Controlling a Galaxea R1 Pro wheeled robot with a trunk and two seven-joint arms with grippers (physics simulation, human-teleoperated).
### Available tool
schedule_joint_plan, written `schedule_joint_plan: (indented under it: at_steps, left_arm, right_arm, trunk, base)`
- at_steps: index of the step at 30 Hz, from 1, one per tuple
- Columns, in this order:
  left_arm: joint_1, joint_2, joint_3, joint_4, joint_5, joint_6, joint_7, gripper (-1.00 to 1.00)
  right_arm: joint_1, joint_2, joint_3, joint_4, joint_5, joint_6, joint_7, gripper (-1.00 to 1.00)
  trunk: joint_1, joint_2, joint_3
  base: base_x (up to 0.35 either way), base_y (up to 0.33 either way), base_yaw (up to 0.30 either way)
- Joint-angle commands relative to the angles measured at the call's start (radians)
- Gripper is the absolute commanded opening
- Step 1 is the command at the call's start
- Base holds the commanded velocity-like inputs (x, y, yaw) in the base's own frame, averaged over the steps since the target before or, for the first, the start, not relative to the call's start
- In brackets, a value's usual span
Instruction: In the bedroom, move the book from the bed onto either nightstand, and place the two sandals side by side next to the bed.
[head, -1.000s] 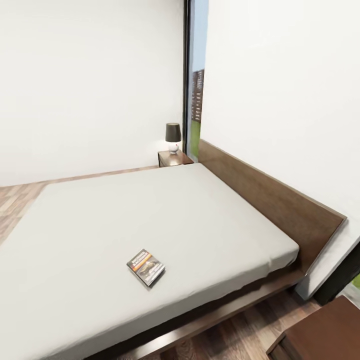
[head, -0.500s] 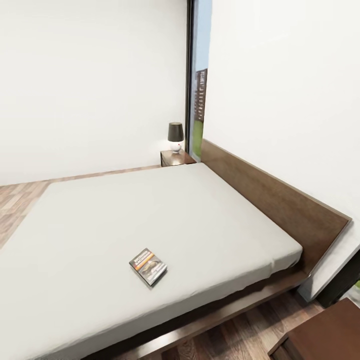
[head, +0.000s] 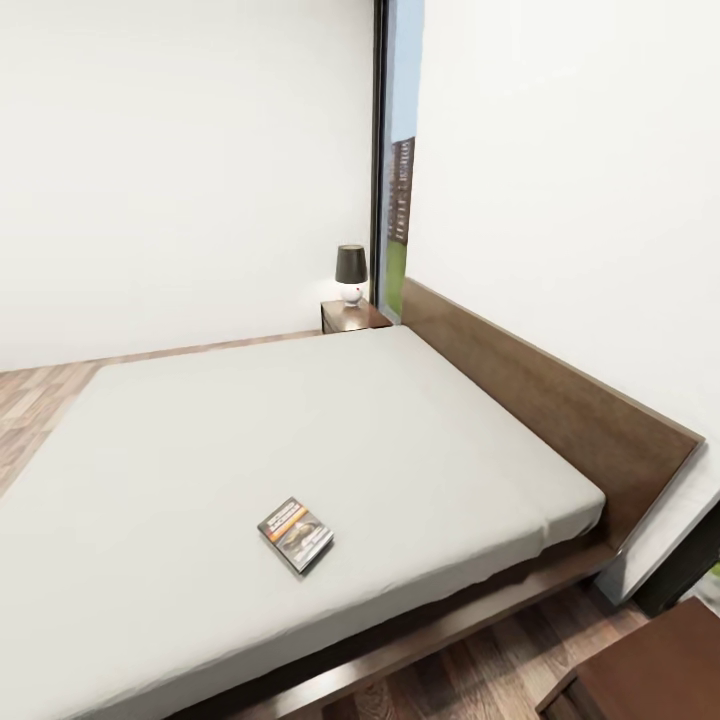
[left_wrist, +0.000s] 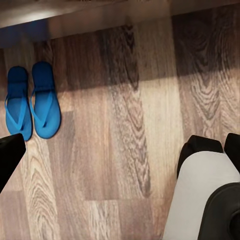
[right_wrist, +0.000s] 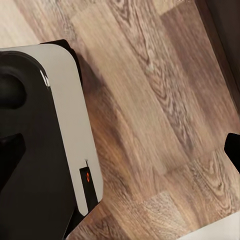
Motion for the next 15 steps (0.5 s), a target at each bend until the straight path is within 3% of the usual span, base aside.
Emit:
schedule_joint_plan:
  at_steps: [1, 15]
  left_arm:
    - [0.0, 0.0, -0.008, 0.0, 0.01, -0.002, -0.003, 1.0]
    - [0.0, -0.017, -0.008, -0.001, 0.01, -0.002, -0.003, 1.0]
  right_arm:
    - [0.0, 0.001, -0.008, -0.001, 0.008, -0.003, 0.006, 1.0]
    - [0.0, 0.006, -0.008, 0.001, 0.009, -0.003, 0.006, 1.0]
  trunk:
    - [0.0, 0.0, -0.001]
    - [0.0, 0.0, -0.002]
  base:
    - [0.106, -0.047, 0.0]
    - [0.157, -0.063, 0.016]
